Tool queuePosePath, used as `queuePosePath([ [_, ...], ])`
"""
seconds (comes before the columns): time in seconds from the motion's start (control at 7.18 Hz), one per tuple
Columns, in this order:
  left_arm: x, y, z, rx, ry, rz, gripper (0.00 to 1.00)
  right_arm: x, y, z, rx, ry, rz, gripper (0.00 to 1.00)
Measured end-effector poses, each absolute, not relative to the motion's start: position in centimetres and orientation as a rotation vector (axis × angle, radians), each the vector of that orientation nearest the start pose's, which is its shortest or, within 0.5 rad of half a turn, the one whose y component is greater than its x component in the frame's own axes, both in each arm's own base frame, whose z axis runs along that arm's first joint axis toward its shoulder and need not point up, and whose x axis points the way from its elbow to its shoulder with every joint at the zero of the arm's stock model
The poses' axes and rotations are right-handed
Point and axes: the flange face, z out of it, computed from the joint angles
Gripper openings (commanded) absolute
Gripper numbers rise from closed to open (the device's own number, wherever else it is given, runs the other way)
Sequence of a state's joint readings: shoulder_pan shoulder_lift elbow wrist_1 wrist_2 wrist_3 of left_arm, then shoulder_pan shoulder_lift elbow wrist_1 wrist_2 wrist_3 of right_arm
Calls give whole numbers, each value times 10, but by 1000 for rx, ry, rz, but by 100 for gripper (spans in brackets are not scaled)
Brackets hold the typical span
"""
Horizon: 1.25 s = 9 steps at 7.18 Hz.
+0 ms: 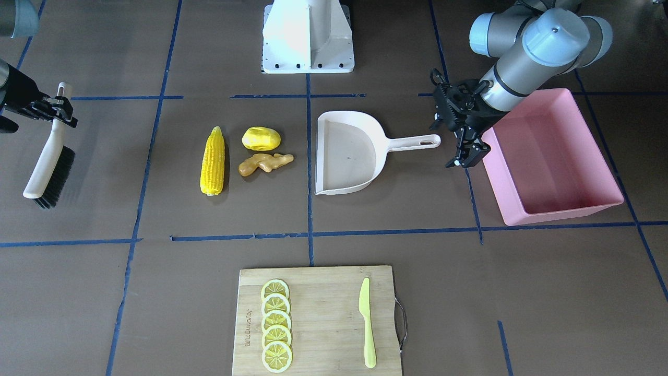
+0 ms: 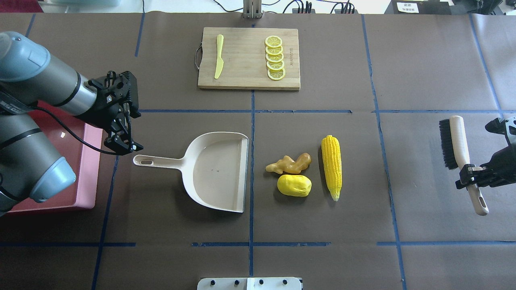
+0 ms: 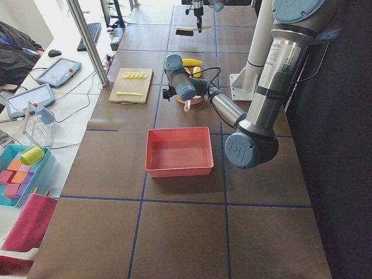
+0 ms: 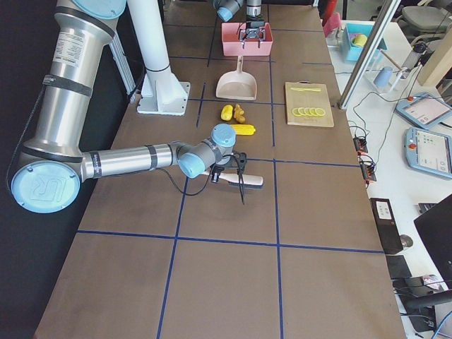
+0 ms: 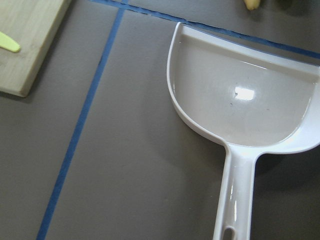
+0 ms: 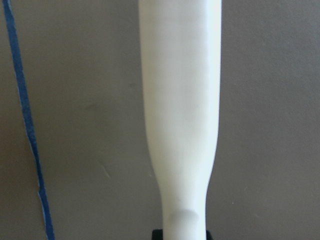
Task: Sweep and dump trash into bin
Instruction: 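Grasp the white dustpan handle with the left gripper while the right grasps the brush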
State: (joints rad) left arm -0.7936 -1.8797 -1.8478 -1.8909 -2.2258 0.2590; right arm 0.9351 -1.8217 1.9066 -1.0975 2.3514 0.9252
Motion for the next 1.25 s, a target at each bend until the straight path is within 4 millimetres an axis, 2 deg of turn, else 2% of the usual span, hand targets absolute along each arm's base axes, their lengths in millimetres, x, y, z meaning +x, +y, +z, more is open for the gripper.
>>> queuePosePath([
  [0.28,404,-430,322,713,882,1326,100,-196,-383,527,-172,-923,64,0],
  [0.42,424,-417,323,703,880,1356,100,-197,-388,519,-180,-921,71,0],
  [0.56,436,-411,322,705,870,1370,100,-199,-389,513,-187,-917,73,0],
  [0.84,443,-409,320,709,850,1373,100,-200,-390,507,-192,-915,74,0],
  [1.25,451,-412,334,680,766,1366,100,-204,-386,503,-194,-916,61,0],
])
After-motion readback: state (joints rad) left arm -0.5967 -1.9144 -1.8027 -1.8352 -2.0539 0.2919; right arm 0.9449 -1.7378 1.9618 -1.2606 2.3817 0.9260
